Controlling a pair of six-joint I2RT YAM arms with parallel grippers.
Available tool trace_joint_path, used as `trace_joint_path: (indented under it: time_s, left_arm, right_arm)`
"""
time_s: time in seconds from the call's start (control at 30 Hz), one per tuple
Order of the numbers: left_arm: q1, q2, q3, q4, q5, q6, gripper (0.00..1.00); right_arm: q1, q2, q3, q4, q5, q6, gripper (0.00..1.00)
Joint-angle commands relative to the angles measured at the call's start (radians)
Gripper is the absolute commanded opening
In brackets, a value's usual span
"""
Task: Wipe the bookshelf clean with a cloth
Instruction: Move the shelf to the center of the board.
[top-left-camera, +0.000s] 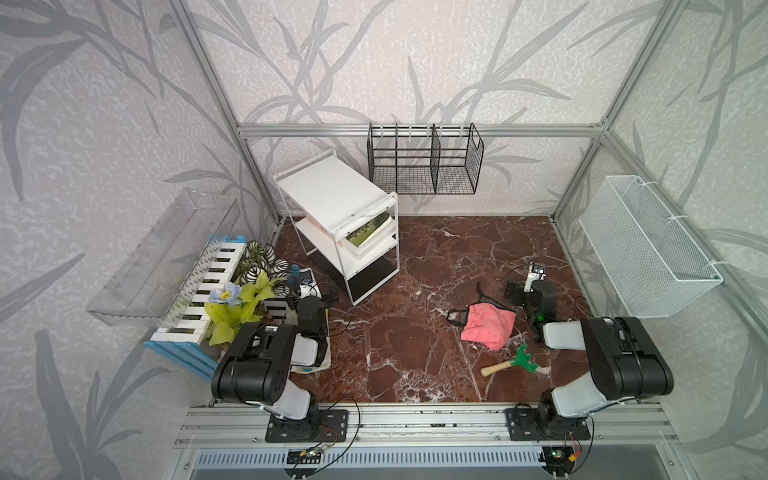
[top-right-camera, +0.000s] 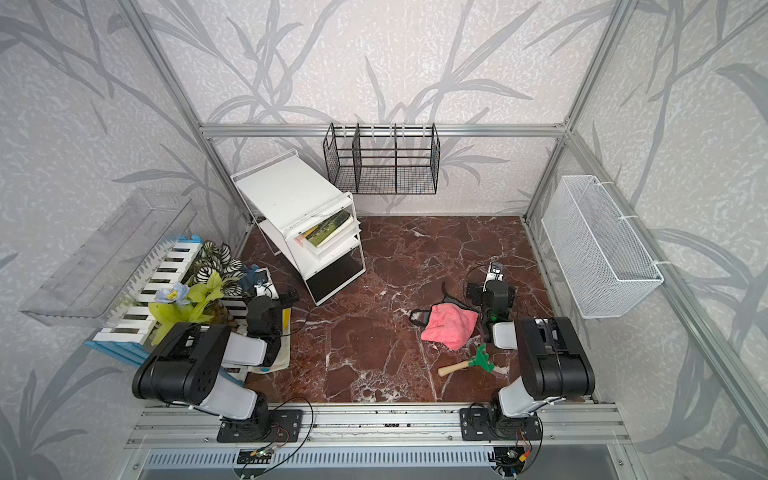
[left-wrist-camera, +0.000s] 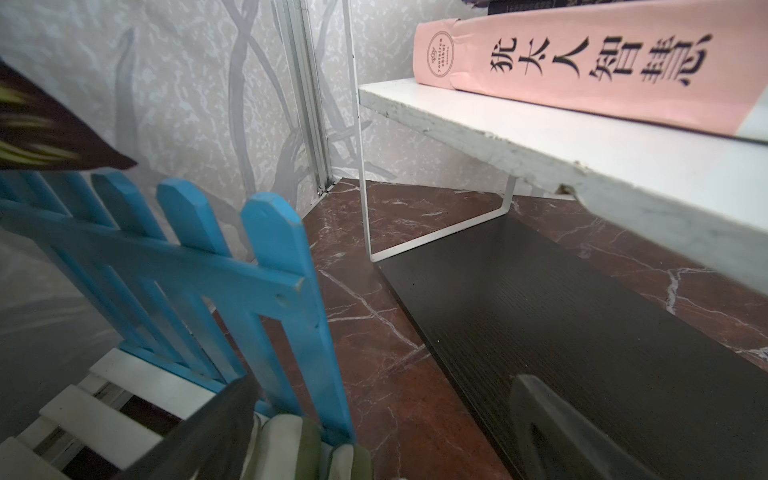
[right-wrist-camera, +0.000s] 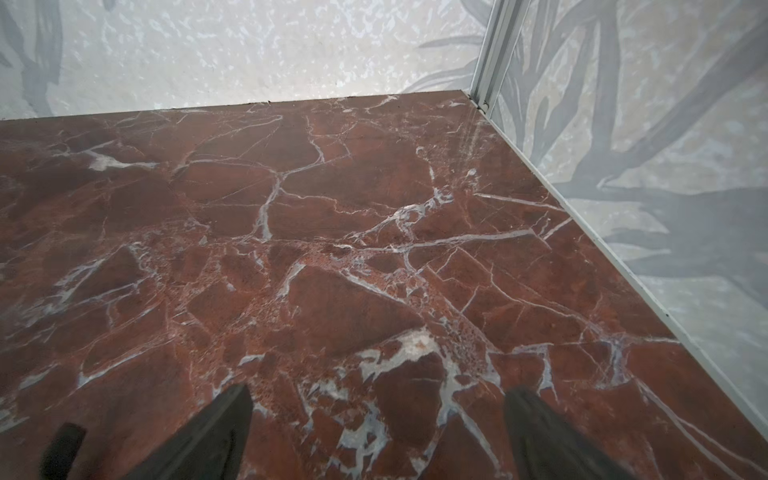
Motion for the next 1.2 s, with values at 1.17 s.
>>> trace_joint_path:
  time_s: [1.17]
  left_arm:
    - [-0.216,-0.873,0.102,-1.177,-0.385,-0.656,1.0]
  right_arm:
    - [0.38,-0.589,0.228,-0.572,-0.356,0.186,0.99]
